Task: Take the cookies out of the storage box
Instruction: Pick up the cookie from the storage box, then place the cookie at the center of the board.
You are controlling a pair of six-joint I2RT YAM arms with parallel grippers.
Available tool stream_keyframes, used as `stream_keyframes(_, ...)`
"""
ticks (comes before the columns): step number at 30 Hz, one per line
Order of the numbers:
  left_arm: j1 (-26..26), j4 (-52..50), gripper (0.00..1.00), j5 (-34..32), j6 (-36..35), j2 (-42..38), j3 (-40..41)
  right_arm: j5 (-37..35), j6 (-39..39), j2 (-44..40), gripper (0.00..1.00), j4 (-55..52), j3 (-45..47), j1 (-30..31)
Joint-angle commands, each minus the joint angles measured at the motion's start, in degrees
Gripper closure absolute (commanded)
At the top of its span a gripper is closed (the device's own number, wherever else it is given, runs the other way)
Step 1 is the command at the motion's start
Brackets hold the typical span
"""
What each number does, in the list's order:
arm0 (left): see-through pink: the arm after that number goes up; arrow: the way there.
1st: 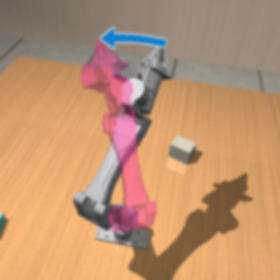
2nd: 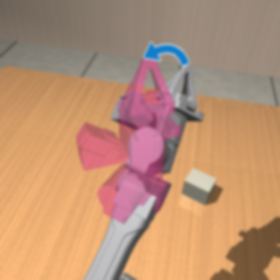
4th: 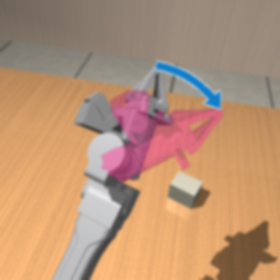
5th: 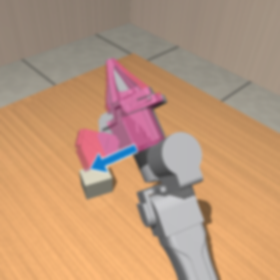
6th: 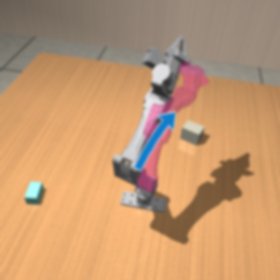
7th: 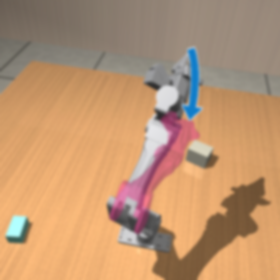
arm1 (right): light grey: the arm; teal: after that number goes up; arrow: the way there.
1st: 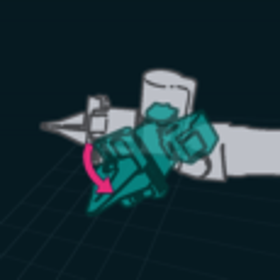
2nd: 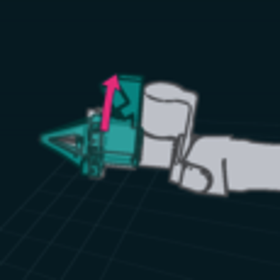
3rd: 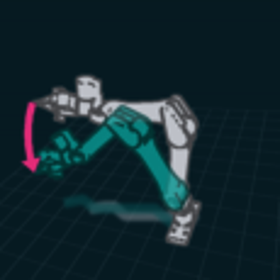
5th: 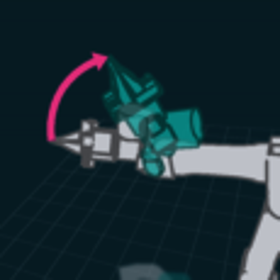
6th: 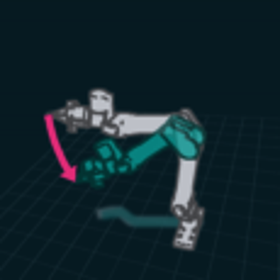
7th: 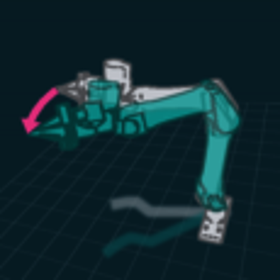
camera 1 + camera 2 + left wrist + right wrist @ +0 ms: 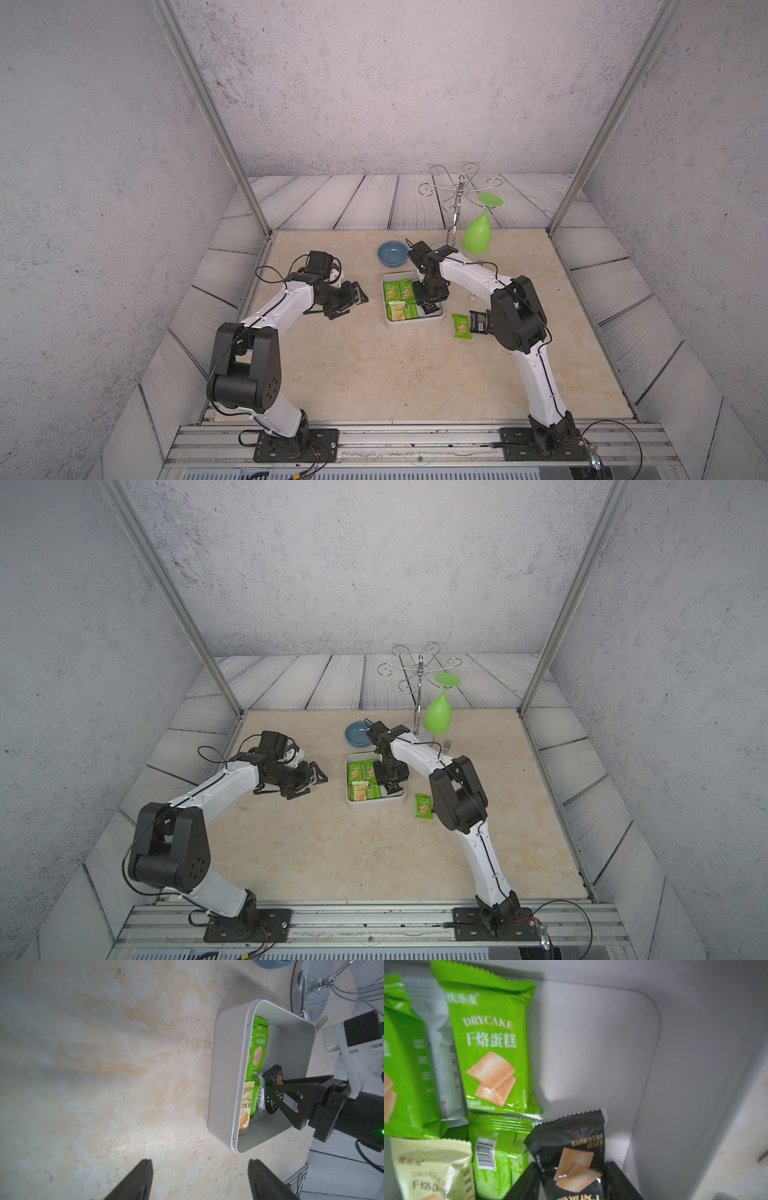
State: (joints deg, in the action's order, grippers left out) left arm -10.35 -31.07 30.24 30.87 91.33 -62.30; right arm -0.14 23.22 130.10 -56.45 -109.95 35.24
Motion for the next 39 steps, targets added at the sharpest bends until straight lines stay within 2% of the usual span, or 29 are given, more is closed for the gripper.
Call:
stream_keyframes(1,0.55,-0.93,0.22,0.43,-0.40,0.18,-0.66,-0.90,-0.28,1.73,0.48,-1.91,-0.22,0.22)
stream_keyframes(6,0.59,-0.94,0.22,0.35,-0.41,0.06,-0.63,-1.43,-0.01,0.62,0.54,-0.91,0.30,0.18)
stream_keyframes(27,0.59,-1.00,0.22,1.21,-0.02,-1.16,-0.70,-1.48,1.04,-6.27,0.57,-1.39,-6.66,-0.61)
stream_keyframes(33,0.35,-1.32,0.22,1.50,0.01,-1.31,-0.88,-2.47,1.22,-11.31,0.57,-1.58,-2.38,-1.79)
stream_keyframes(39,-0.96,-1.74,0.22,0.98,0.07,-1.24,-0.96,-3.13,1.26,-19.27,0.57,-0.04,8.82,-4.06)
